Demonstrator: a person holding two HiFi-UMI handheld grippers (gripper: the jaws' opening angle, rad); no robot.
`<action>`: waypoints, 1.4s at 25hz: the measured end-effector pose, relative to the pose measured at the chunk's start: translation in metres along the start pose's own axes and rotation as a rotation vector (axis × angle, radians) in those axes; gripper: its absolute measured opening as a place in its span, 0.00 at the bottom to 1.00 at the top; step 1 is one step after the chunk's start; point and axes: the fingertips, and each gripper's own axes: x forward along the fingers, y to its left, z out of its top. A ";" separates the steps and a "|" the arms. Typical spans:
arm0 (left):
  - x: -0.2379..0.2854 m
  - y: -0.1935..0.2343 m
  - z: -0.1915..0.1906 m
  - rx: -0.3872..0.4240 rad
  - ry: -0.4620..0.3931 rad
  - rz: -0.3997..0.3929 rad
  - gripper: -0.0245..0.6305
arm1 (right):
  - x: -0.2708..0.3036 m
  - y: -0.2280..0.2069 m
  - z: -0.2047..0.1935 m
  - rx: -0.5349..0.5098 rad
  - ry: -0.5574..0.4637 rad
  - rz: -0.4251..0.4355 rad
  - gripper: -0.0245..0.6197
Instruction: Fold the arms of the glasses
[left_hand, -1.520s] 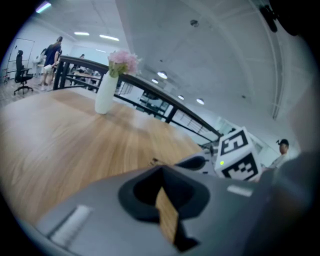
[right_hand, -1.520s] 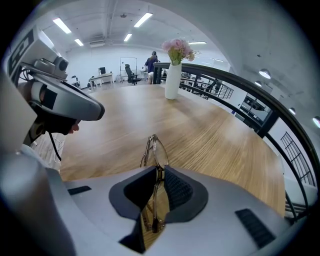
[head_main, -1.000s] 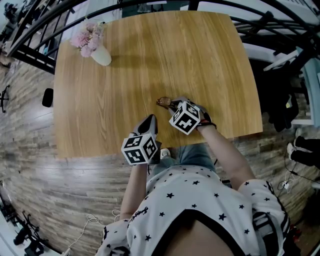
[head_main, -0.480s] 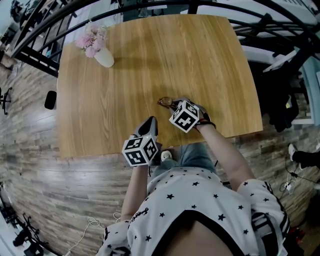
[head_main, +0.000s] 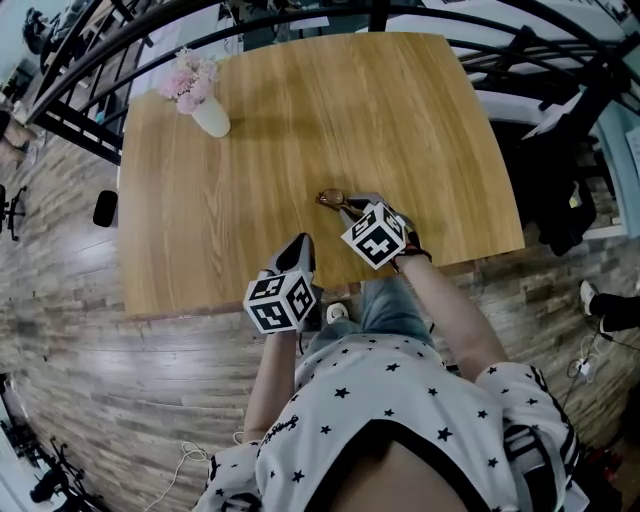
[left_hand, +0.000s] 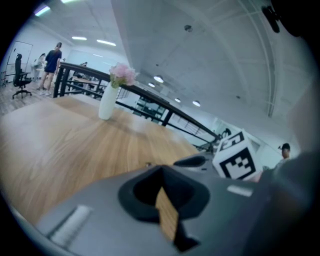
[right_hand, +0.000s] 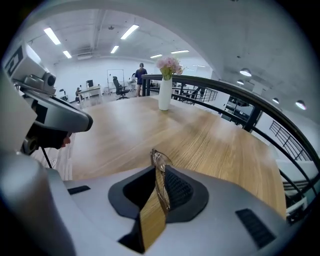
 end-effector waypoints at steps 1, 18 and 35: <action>-0.002 0.000 0.000 0.002 -0.001 -0.002 0.05 | -0.004 0.001 0.000 0.017 -0.012 -0.009 0.13; -0.043 -0.018 -0.015 0.039 -0.018 -0.036 0.05 | -0.094 0.029 0.011 0.191 -0.257 -0.101 0.09; -0.085 -0.045 -0.030 0.080 -0.056 -0.105 0.05 | -0.155 0.082 0.003 0.286 -0.409 -0.099 0.07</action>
